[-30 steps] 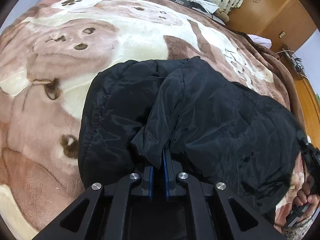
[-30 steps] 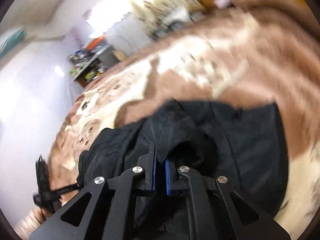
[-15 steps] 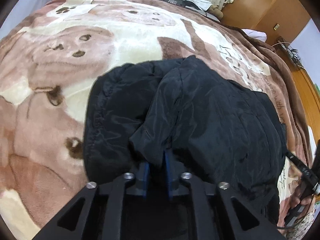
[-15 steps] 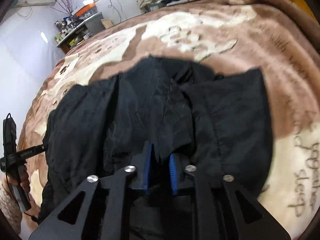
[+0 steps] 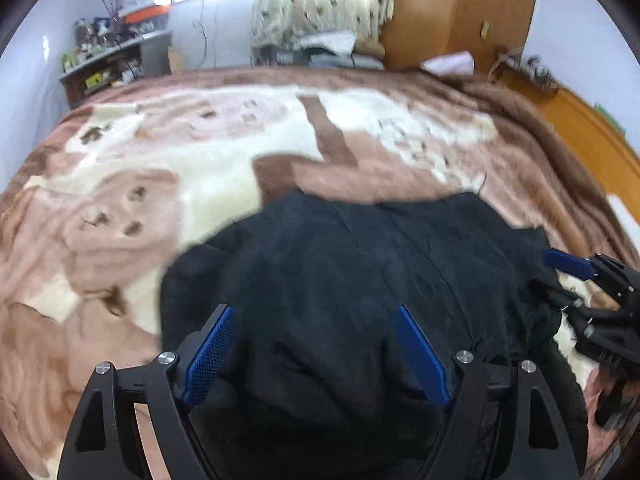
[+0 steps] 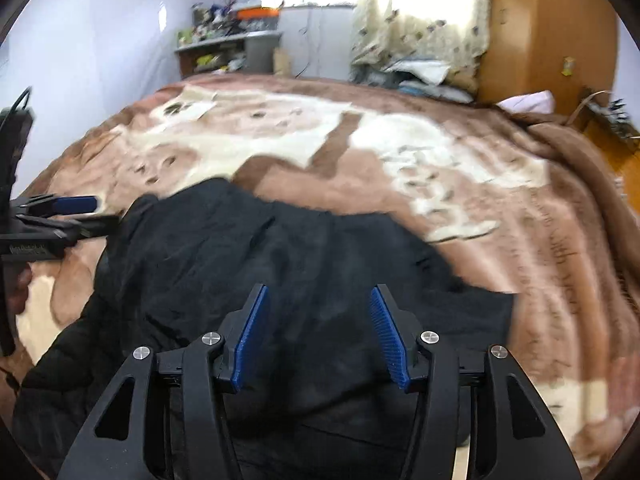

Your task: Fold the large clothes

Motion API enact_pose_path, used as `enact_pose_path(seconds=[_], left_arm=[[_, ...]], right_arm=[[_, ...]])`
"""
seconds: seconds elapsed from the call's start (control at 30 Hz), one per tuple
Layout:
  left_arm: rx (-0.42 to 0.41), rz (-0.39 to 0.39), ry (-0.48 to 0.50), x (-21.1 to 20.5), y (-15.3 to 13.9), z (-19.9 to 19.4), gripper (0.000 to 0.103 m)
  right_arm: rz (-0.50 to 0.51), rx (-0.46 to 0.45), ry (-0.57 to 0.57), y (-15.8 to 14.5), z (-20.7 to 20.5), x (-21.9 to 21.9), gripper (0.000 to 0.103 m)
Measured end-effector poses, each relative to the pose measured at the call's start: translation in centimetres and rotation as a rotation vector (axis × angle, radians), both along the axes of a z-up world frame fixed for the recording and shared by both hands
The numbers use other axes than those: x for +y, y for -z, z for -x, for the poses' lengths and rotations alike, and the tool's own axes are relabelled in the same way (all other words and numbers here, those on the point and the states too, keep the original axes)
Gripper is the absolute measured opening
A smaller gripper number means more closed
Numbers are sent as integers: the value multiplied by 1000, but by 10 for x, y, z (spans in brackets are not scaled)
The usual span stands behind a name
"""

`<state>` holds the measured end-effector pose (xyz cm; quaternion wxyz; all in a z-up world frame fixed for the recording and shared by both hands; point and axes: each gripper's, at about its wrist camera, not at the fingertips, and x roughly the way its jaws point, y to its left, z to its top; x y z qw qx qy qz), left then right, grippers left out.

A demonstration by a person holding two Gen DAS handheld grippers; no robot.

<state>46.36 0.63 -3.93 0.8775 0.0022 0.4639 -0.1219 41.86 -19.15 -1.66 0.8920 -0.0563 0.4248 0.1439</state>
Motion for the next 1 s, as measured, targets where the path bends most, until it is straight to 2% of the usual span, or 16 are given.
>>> enact_pose_path(seconds=[0.07,0.13,0.23,0.3,0.4,0.47,0.53,0.67,0.8,0.9,1.0], left_arm=[[20,-41,33,-15,20,-3,82],[59,-107,39,-22,42,-7,83],[81,-64,32,-13,64,-12,84],[67,-110,74,-17,74,-11,85],[64,-130,80,-20,85,-8,85],[82,-108,68,-19,91,-11,85],[83,-95,58,-18,95,-12,85],[49,-123,43,-23,98,-6,85],[74,-110,-4,-23,89,-8,86],[64,-117,-20,-23,78,-6,87],[70,-70,-66,-16,68,-1,87]], right_arm=[[-18,57,-38,22,-9,13,53],[51,88,-50,43,-15,21,53],[18,136,-61,69,-22,14,54],[-17,144,-71,78,-25,7,55],[27,155,-85,92,-24,11,55],[57,153,-79,99,-22,16,55],[44,158,-61,104,-22,14,55],[36,153,-51,107,-21,12,55],[46,153,-21,100,-18,14,55],[44,151,4,81,-15,13,56],[-10,67,76,51,-7,8,56]])
